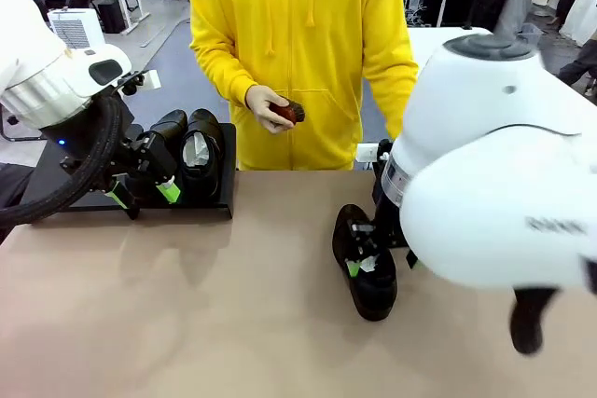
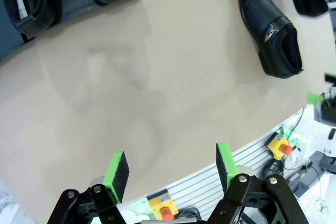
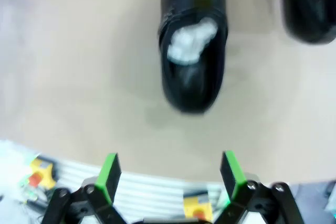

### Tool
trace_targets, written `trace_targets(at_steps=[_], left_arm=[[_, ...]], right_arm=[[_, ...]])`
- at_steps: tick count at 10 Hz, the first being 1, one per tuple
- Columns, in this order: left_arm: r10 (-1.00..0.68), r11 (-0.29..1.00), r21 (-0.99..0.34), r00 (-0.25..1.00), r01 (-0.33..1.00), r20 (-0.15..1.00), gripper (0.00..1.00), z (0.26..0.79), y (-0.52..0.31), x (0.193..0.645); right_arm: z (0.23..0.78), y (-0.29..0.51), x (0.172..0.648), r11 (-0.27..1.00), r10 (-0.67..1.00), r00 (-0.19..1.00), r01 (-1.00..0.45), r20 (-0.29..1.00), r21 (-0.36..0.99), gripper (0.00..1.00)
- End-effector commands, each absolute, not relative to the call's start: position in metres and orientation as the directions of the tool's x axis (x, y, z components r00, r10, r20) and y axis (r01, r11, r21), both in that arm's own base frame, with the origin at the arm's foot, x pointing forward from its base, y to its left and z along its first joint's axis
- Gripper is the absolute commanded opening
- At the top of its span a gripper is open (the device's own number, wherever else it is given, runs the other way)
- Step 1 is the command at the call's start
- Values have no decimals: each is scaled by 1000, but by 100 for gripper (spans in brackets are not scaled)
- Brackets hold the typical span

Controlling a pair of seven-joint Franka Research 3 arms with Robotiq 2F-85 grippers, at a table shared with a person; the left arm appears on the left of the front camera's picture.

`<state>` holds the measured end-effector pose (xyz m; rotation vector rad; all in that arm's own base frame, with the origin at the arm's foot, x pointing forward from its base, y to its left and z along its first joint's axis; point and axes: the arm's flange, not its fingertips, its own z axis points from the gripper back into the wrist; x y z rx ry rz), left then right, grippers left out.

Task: Organize the shoes by placing them on the stand.
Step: Pick up one Shoe and place it in the middle of the table.

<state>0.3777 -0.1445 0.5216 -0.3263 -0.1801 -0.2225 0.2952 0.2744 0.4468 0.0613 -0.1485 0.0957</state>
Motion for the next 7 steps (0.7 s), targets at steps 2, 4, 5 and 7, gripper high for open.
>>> trace_targets(at_steps=[2,4,5,7], left_arm=[[-196,920,-297,957,254,213,86,523,-142,377],[-196,920,-297,957,254,213,86,523,-142,377],[-196,920,-297,957,254,213,86,523,-142,377],[-196,920,-297,957,254,213,86,523,-142,377]], right_arm=[[465,266,237,988,105,992,-111,63,109,100],[473,264,216,985,116,987,-129,107,116,100],[475,263,213,985,110,986,-125,128,116,100],[476,257,212,986,89,985,-107,147,126,100]])
